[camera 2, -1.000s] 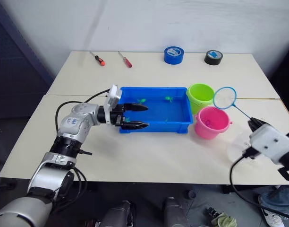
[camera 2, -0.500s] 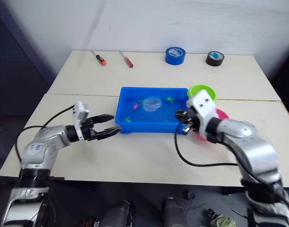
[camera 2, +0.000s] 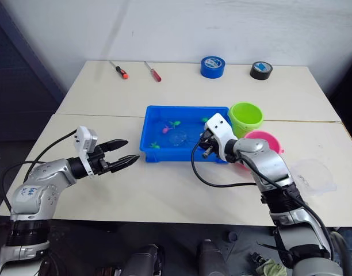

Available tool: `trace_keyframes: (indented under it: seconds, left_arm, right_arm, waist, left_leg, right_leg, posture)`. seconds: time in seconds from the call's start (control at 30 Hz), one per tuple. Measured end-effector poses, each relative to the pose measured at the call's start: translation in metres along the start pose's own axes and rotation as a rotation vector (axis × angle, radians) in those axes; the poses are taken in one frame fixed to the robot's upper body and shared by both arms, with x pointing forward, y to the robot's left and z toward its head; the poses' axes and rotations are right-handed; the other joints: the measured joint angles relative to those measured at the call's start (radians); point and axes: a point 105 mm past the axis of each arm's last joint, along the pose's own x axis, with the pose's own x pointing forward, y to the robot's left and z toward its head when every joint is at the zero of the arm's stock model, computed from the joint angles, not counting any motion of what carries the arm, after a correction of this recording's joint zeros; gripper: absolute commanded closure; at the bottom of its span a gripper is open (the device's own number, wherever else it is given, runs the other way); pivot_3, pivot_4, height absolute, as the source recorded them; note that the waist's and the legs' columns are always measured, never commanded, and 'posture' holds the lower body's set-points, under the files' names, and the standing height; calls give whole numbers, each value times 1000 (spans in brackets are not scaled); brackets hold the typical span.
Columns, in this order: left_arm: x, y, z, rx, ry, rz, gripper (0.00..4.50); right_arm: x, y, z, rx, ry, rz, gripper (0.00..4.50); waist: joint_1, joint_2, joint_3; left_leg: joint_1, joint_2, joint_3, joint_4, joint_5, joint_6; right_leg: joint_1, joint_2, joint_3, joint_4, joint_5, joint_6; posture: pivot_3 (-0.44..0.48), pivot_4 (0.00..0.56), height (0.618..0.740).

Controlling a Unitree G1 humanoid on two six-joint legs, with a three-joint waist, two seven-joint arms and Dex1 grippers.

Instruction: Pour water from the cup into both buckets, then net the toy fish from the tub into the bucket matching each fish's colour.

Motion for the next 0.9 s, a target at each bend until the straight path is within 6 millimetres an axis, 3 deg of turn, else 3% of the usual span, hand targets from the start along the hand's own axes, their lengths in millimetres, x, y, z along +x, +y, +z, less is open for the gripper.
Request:
trace_keyframes:
  seconds: [0.27, 0.47, 0.57, 0.7, 0.9]
  left_arm:
    - [1, 1, 2, 5, -5, 12, 29]
    - [6, -1, 7, 19, -11, -13, 29]
    - [10, -4, 12, 27, -23, -52, 29]
    - [20, -12, 16, 20, -19, -153, 29]
    - [56, -38, 31, 28, -43, -367, 29]
  right_arm:
    - [14, 8, 8, 13, -43, 12, 4500]
    - [8, 4, 16, 11, -80, -9, 4500]
    - [-6, 12, 26, 4, -139, 12, 4500]
    - [-26, 20, 26, 10, -161, 26, 4500]
    - [-81, 8, 14, 35, -186, -103, 4500]
  waist:
    - [0, 0, 0]
    - [1, 0, 0]
    - [2, 0, 0]
    - [4, 0, 0]
    - [21, 0, 0]
  left_leg:
    - [0, 0, 0, -1, 0, 0]
    - [0, 0, 0, -3, 0, 0]
    - [0, 0, -1, -6, 0, -1]
    - [-1, -1, -2, -8, 1, -1]
    - [-8, -1, -8, -8, 2, -1]
  right_leg:
    - [0, 0, -1, -1, 0, 0]
    - [0, -1, -2, -3, 0, 0]
    - [-1, -1, -1, -4, 0, 0]
    - [-1, -1, -1, -5, 0, 0]
    - [-1, -1, -2, -13, 0, 0]
  posture:
    - [0, 150, 740]
    - [0, 150, 740]
    - [0, 150, 740]
    - [0, 150, 740]
    - [0, 150, 740]
